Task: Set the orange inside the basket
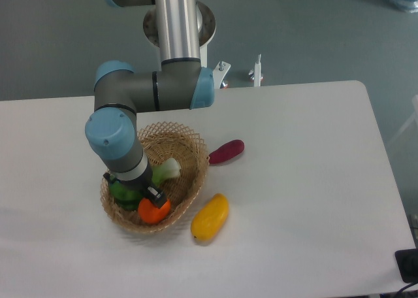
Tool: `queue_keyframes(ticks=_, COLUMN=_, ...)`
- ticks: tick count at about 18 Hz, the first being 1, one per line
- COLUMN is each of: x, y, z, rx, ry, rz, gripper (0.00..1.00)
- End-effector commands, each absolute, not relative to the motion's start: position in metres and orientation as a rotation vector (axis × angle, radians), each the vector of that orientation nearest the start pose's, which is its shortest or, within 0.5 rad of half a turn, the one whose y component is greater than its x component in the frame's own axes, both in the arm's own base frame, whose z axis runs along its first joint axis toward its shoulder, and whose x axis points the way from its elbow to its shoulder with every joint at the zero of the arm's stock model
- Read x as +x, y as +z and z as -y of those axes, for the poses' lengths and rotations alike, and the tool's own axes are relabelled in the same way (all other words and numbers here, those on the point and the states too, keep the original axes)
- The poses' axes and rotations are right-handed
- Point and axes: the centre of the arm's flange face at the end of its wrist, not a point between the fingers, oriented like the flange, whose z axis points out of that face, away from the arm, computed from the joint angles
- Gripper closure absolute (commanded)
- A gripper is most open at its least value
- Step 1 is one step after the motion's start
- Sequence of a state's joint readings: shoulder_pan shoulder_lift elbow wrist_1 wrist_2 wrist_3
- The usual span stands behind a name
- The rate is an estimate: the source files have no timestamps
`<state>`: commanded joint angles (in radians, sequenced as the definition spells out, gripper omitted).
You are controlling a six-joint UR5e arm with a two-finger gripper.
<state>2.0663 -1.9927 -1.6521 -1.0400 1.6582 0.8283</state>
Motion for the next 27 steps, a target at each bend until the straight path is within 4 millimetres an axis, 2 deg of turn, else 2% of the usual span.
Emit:
queue_keyframes(ticks=4, x=-0.189, y=0.290, z=-0.603, rx=-3.091, ry=0.174, rz=-0.507, gripper=0.00)
queue_keyframes(ticks=6, x=-0.202, y=0.314, z=-0.604, rx=-3.054, ry=0.216, rz=-0.462, gripper=0.00)
queue_keyframes(ticks=8, x=-0.224, y=0.355, z=-0.601, rx=-2.990, ry=0.272, rz=-0.396, gripper=0.00)
queue_keyframes(ticks=9, x=-0.231, y=0.368, z=-0.600, rx=-2.962, ry=0.271, rz=-0.371, gripper=0.00)
queue_keyframes(ticks=12, x=-0.264, y=0.415, z=-0.583, rx=-2.876, ry=0.249, rz=-0.273, gripper=0.00)
queue_keyframes(ticks=15, x=-0.281, y=0.425, z=-0.573, rx=-2.915, ry=0.208, rz=-0.270, gripper=0.00)
queue_keyframes(ticks=18, x=-0.303, y=0.436, z=-0.559, rx=-2.944, ry=0.198, rz=-0.382, gripper=0.00)
queue_keyframes(ticks=20, x=-0.329, y=0.444, z=-0.538, rx=-2.931, ry=0.226, rz=-0.475, gripper=0.00)
queue_keyframes(ticks=24, x=-0.368, y=0.450, z=-0.494, rx=-2.943, ry=0.205, rz=-0.652, gripper=0.00)
queue_keyframes(ticks=27, x=-0.391, y=0.451, z=-0.473, rx=-2.937, ry=0.213, rz=-0.720, gripper=0.00)
